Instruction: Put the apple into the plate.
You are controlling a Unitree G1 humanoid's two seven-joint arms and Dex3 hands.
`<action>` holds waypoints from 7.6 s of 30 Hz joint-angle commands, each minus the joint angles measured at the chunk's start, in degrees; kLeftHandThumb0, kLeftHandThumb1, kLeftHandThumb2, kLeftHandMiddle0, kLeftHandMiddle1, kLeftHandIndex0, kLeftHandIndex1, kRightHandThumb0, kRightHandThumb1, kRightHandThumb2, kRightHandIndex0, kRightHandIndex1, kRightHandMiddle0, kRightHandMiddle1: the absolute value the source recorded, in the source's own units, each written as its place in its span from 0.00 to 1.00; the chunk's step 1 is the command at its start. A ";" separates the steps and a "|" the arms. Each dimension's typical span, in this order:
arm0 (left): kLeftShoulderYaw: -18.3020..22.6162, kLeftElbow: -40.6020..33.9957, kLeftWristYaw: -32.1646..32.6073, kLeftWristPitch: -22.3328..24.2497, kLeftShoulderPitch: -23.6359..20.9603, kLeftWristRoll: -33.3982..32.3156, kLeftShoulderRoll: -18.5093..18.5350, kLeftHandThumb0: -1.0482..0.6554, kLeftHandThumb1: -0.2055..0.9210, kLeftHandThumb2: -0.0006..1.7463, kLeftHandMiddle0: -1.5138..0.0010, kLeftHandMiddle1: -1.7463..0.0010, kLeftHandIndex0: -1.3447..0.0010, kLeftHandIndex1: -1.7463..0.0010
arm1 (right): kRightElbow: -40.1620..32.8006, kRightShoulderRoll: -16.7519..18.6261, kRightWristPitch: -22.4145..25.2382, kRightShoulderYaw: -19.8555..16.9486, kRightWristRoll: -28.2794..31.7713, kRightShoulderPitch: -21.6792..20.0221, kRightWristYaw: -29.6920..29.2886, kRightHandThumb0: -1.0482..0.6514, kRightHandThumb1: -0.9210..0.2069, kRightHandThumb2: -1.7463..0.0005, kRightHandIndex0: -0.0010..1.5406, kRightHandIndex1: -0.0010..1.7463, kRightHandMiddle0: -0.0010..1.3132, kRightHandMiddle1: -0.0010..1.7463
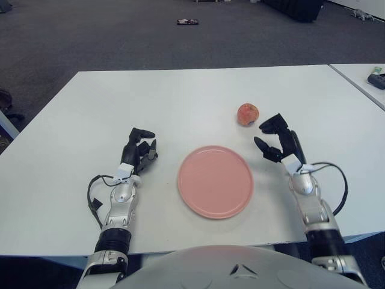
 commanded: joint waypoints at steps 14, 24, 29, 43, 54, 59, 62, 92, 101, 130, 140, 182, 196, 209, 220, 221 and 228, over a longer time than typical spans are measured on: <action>-0.22 1.85 -0.11 0.22 1.09 -0.19 -0.30 0.40 0.88 0.42 0.47 0.00 0.79 0.00 | 8.98 -6.31 2.46 4.27 -5.95 -14.37 -0.83 0.05 0.23 0.70 0.00 0.01 0.00 0.00; -0.02 1.53 0.87 0.08 1.39 0.41 -0.41 0.40 0.87 0.42 0.47 0.00 0.79 0.00 | 15.28 -8.14 5.01 8.21 -8.22 -23.77 2.35 0.00 0.16 0.82 0.00 0.00 0.00 0.00; -0.04 1.19 1.23 0.24 1.53 0.67 -0.47 0.40 0.87 0.42 0.47 0.00 0.79 0.00 | 20.47 -8.98 5.08 11.05 -9.80 -28.12 3.79 0.00 0.15 0.83 0.00 0.00 0.00 0.00; 0.05 0.45 1.86 1.02 1.74 0.68 -0.97 0.40 0.86 0.43 0.48 0.00 0.79 0.00 | 41.46 -5.75 3.05 17.52 -10.37 -41.20 4.82 0.02 0.18 0.85 0.00 0.00 0.00 0.00; 0.05 0.30 2.25 0.72 2.18 1.14 -0.77 0.40 0.85 0.44 0.45 0.00 0.78 0.00 | 55.48 -2.14 3.30 21.99 -11.34 -48.63 5.86 0.00 0.15 0.85 0.00 0.00 0.00 0.00; 0.26 0.21 2.37 0.33 2.53 1.03 -0.77 0.40 0.84 0.44 0.44 0.00 0.78 0.00 | 59.64 -1.08 2.66 24.16 -12.10 -50.43 5.61 0.00 0.14 0.85 0.00 0.00 0.00 0.00; 0.45 0.34 2.55 -0.15 2.63 0.88 -0.87 0.40 0.84 0.44 0.44 0.00 0.77 0.00 | 61.47 -0.63 2.19 25.08 -12.18 -50.99 5.36 0.00 0.14 0.85 0.00 0.00 0.00 0.00; 1.15 -0.29 4.83 -1.38 4.08 1.66 -1.63 0.39 0.81 0.47 0.44 0.00 0.76 0.00 | 69.39 3.97 2.12 27.90 -12.83 -50.32 4.00 0.10 0.29 0.64 0.00 0.00 0.00 0.01; 1.46 -1.30 5.00 -0.39 4.78 1.64 -1.43 0.39 0.82 0.46 0.44 0.00 0.76 0.00 | 70.16 3.75 1.97 25.97 -11.09 -47.79 3.38 0.14 0.33 0.58 0.02 0.01 0.00 0.18; 1.50 -5.44 4.24 2.09 6.99 1.14 -1.30 0.40 0.85 0.44 0.44 0.00 0.78 0.00 | 70.67 4.97 -0.47 22.10 -8.17 -44.79 5.66 0.64 0.24 0.54 0.30 0.84 0.14 0.97; 1.64 -5.66 4.28 2.33 7.08 0.70 -1.48 0.40 0.84 0.45 0.45 0.00 0.77 0.00 | 70.60 5.22 -0.26 19.08 -5.50 -44.04 6.18 0.61 0.32 0.48 0.33 0.79 0.32 1.00; 2.37 -4.45 5.67 2.39 5.96 1.02 -2.16 0.39 0.81 0.47 0.43 0.00 0.76 0.00 | 66.88 5.33 -10.67 14.86 -1.25 -44.74 0.80 0.62 0.76 0.09 0.54 0.96 0.42 1.00; 2.36 -4.47 4.90 2.09 5.76 0.41 -2.30 0.39 0.81 0.47 0.44 0.00 0.76 0.00 | 63.54 5.67 -14.55 11.00 3.34 -44.49 3.15 0.62 0.77 0.08 0.54 0.97 0.44 1.00; 2.19 -3.79 5.11 1.87 5.23 0.85 -2.24 0.39 0.80 0.48 0.43 0.00 0.75 0.00 | 55.49 3.50 -20.62 10.13 5.03 -41.30 4.14 0.62 0.76 0.09 0.55 0.94 0.43 1.00; 2.05 -2.99 4.80 0.56 4.65 0.59 -2.36 0.39 0.80 0.48 0.43 0.00 0.75 0.00 | 39.87 2.22 -21.75 10.06 8.58 -33.99 11.73 0.61 0.81 0.06 0.57 0.94 0.47 1.00; 2.02 -3.01 4.75 0.61 4.63 0.55 -2.36 0.39 0.80 0.48 0.43 0.00 0.75 0.00 | 38.54 2.17 -22.09 10.06 9.32 -33.17 12.88 0.61 0.81 0.06 0.57 0.94 0.47 1.00; 1.82 -3.14 4.32 0.52 4.44 0.18 -2.45 0.39 0.80 0.48 0.43 0.00 0.75 0.00 | 25.73 0.97 -22.54 10.74 13.35 -25.69 19.95 0.62 0.81 0.06 0.58 0.94 0.47 1.00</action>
